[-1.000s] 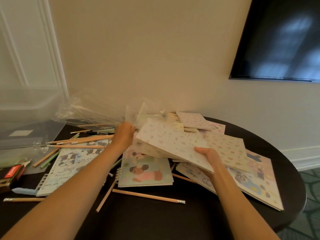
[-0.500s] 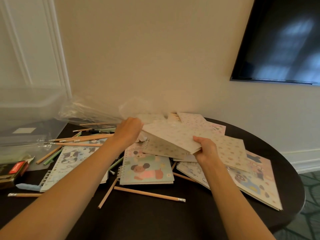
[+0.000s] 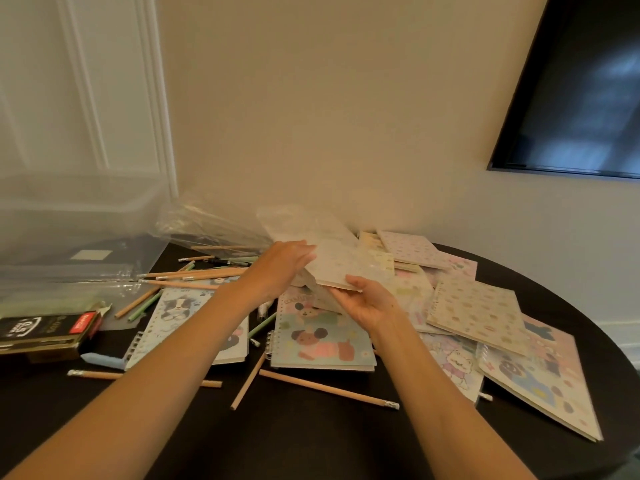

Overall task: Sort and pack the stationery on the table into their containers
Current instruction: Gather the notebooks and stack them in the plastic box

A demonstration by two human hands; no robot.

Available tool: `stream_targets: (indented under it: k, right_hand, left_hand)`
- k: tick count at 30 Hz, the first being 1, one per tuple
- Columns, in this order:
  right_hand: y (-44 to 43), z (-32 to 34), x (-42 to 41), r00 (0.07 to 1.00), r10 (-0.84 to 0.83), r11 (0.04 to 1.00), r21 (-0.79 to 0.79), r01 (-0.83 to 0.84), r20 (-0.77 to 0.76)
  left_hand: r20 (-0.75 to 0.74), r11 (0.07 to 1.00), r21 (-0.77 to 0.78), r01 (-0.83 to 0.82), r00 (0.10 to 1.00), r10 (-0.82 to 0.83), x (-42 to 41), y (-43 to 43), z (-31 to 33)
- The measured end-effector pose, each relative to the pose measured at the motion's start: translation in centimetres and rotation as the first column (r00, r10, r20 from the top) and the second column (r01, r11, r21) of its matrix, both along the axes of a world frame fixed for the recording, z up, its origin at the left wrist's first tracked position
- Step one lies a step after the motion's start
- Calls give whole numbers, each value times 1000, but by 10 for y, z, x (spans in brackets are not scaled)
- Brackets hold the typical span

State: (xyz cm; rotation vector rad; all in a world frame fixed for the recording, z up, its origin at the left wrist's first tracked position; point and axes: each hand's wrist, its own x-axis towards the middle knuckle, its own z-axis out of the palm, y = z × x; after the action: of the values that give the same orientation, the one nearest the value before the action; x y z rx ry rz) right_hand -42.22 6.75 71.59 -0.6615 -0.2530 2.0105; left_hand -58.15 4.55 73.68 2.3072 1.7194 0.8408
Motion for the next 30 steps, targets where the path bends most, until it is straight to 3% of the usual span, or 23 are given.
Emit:
stream_targets:
  k: [2, 7, 9, 11, 13, 15, 19, 30]
  right_hand:
    - [1, 2, -10, 999, 1, 1000, 4, 0, -33]
    - [3, 9, -39, 998, 29, 999, 24, -27, -58]
    - [6, 7, -48, 997, 49, 998, 29, -47, -65]
    - [8, 5, -55, 996, 32, 999, 28, -30, -80]
    - [5, 4, -59, 995, 8, 999, 39, -4, -100]
    - [-1, 5, -62, 993, 15, 998, 56, -8, -115]
    - [-16, 7, -77, 990, 63, 996, 74, -54, -128]
    - [-18, -7, -124, 994, 48, 988, 149, -34, -96]
  left_hand:
    - [65, 998, -49, 39, 997, -36, -4, -9, 5]
    - [-6, 978, -148, 149, 988, -151, -8, -24, 19]
    - [96, 972, -192, 132, 989, -115, -20, -27, 19]
    - [296, 976, -205, 77, 955, -13, -29, -30, 20]
    - [510, 984, -169, -62, 848, 141, -33, -28, 20]
    - [620, 943, -244, -225, 712, 330, -35, -19, 20]
    - [693, 861, -464, -209, 520, 499, -43, 1, 14]
    - [618, 811, -573, -119, 588, 522, -78, -12, -6]
